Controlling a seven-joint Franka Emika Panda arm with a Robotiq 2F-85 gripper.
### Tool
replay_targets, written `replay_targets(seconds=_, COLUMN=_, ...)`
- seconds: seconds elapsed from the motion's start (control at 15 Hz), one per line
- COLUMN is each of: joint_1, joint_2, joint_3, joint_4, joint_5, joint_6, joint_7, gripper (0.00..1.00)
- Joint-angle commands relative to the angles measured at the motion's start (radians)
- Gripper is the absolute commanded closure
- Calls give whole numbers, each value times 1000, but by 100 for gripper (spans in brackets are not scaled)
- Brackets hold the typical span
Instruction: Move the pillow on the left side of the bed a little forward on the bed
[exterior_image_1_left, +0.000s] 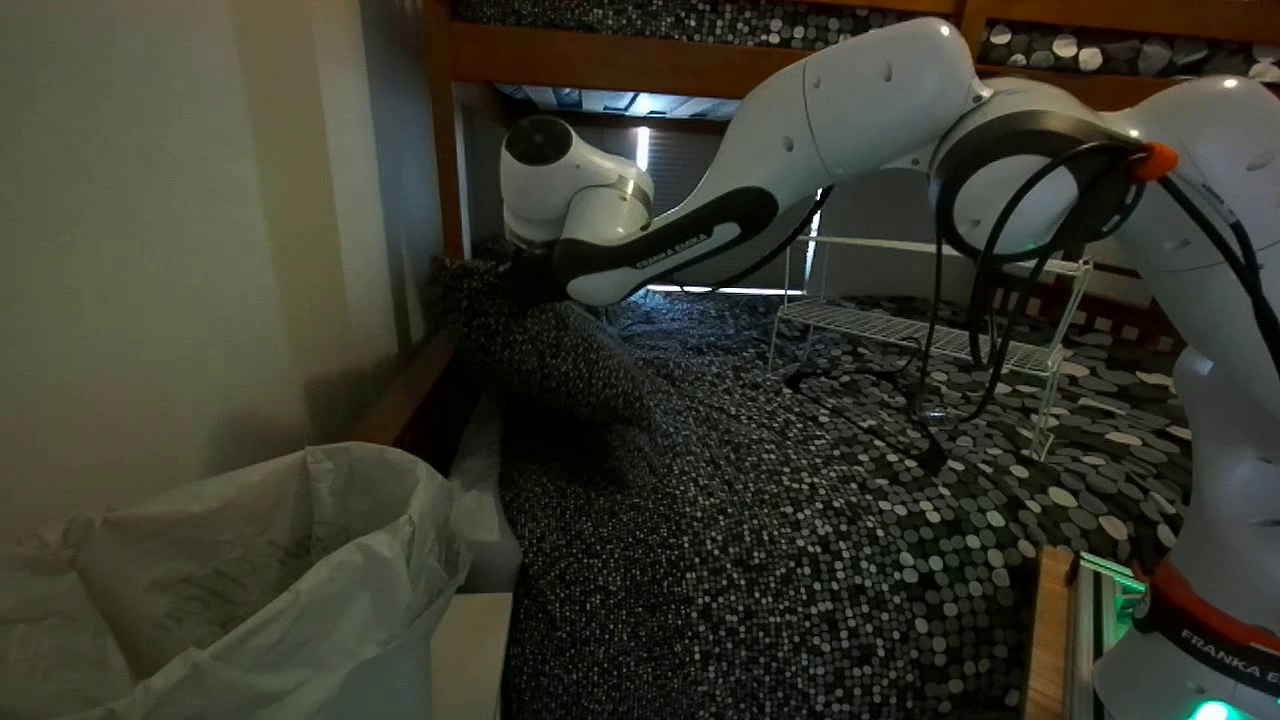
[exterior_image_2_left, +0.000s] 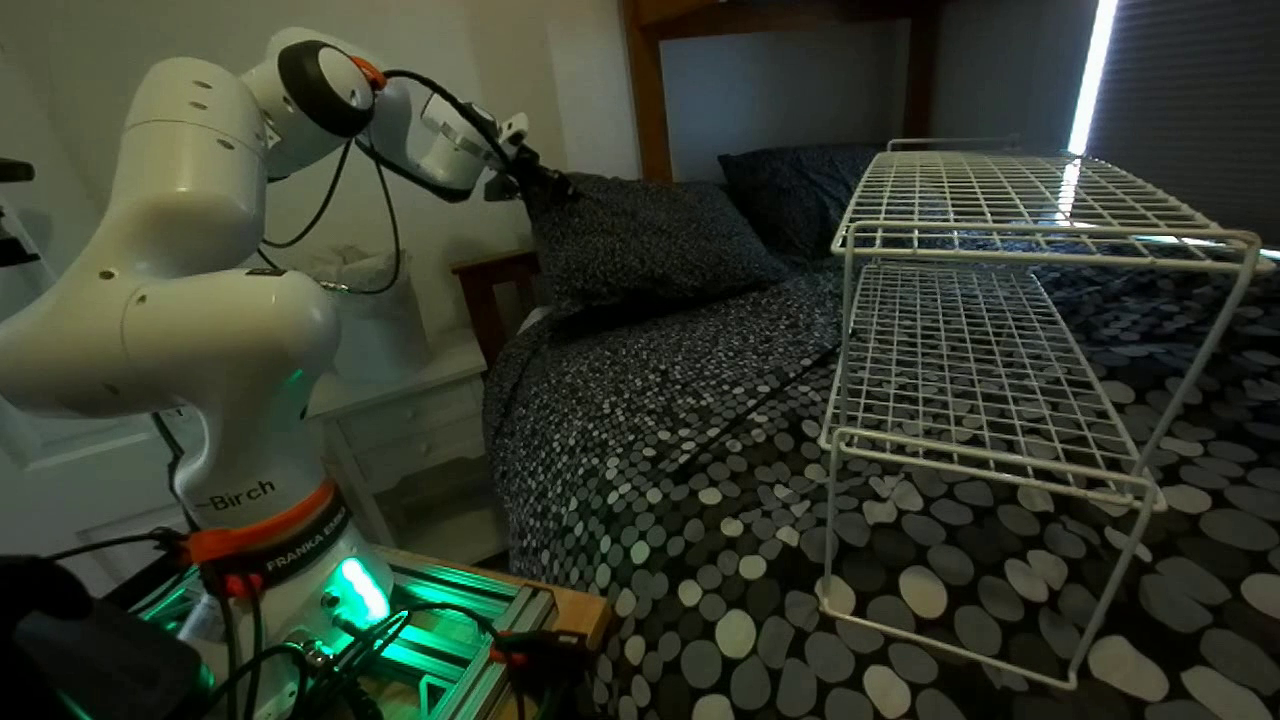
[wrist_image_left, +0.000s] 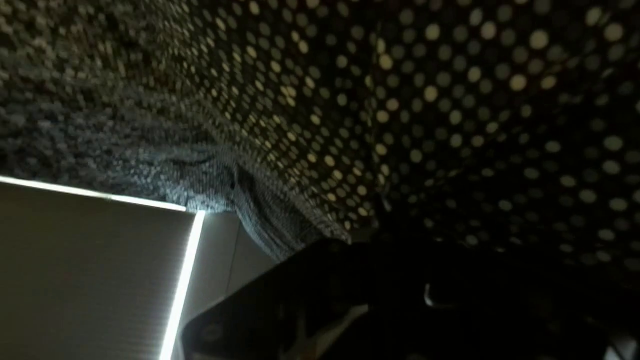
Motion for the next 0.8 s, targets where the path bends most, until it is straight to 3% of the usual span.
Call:
replay_targets(seconds=0.0, joint_1=-32, joint_2=-63, joint_3=-31, joint_4=-17, joint_5=-220, joint_6=3, joint_7=13, gripper=99)
replay_targets(seconds=0.27, joint_1=-106, joint_2=-131, joint_3=-19, joint_4=-92, joint_5=-518, joint_6=12, joint_7=18, gripper=99)
replay_targets(seconds=0.53, joint_1=-191, joint_2=-233, joint_3=43, joint_4=-222, joint_5=-795, joint_6=-30, joint_7=-25, gripper=99)
replay_targets(seconds=0.73, joint_1=-279, joint_2=-331, joint_3=129, joint_4=-361, joint_5=-863, joint_6=-109, joint_7=-109, gripper=99)
